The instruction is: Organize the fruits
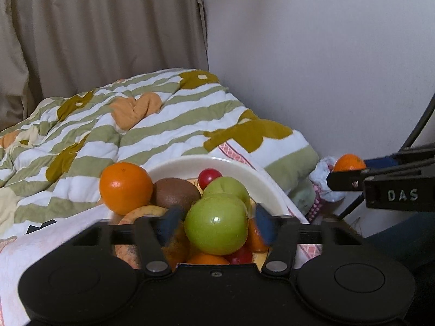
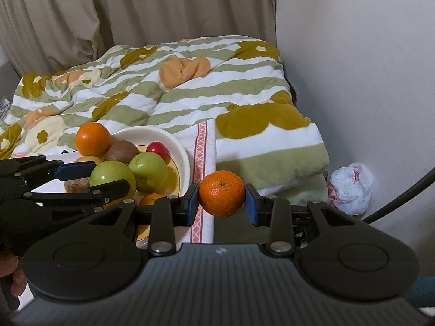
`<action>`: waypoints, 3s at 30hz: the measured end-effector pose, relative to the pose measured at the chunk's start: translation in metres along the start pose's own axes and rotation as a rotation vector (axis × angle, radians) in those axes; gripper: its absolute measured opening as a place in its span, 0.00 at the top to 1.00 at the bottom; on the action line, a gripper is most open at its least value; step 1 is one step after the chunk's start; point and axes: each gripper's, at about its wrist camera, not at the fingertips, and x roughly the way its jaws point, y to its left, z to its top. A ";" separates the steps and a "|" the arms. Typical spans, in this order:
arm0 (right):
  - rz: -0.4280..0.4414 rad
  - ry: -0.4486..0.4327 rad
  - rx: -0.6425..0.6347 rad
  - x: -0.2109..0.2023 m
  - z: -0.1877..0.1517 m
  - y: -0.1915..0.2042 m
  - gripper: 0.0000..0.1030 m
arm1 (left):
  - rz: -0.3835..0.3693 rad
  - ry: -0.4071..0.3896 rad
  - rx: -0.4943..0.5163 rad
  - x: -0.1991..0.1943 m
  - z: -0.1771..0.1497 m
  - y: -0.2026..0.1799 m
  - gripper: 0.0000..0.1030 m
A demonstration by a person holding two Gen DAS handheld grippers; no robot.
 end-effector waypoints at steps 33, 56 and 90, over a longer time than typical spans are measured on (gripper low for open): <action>0.117 0.017 -0.109 0.038 0.020 0.042 0.51 | 0.130 0.005 -0.181 -0.075 -0.038 0.057 0.02; 0.140 -0.027 -0.128 0.030 0.005 0.035 0.01 | 0.194 0.003 -0.276 -0.107 -0.070 0.066 0.02; 0.011 -0.141 -0.119 -0.207 -0.101 0.198 0.00 | 0.315 -0.164 -0.231 -0.306 -0.142 0.129 0.00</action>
